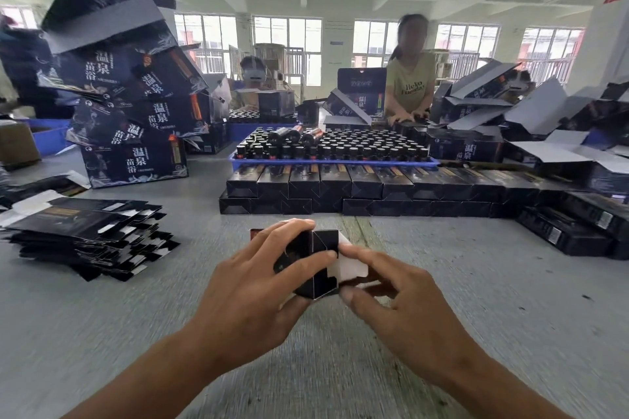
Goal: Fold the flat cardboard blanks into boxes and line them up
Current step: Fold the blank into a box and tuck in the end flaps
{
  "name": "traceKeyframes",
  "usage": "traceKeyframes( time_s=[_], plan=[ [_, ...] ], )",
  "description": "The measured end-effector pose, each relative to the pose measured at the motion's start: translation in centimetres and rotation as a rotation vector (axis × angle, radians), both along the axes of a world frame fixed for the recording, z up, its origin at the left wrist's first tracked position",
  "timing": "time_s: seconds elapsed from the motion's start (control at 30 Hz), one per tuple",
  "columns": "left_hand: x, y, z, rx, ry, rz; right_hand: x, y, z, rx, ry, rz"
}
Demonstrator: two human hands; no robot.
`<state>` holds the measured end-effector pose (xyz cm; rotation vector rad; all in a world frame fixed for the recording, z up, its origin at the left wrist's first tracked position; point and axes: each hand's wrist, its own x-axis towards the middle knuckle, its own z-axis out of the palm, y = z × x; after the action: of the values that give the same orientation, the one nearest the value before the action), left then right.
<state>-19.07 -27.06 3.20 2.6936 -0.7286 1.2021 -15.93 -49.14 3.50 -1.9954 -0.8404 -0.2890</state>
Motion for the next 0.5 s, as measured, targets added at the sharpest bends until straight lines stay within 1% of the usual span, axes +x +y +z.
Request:
traceKeyframes(
  time_s=[0.13,0.3,0.4,0.5],
  plan=[
    [-0.13,-0.77,-0.19,0.044,-0.003,-0.005,0.09,0.08,-0.3,0.1,-0.037,-0.068],
    [-0.27,-0.98,-0.08,0.148,-0.033,0.05,0.13,0.19,-0.54,0.083,-0.052,-0.1],
    [-0.26,-0.85,0.04,0.169,-0.045,0.083,0.31,0.01,-0.62,0.109,-0.002,-0.061],
    [-0.25,-0.55,0.11,0.146,-0.051,0.101,0.57,-0.16,-0.86,0.128,0.076,-0.029]
  ],
)
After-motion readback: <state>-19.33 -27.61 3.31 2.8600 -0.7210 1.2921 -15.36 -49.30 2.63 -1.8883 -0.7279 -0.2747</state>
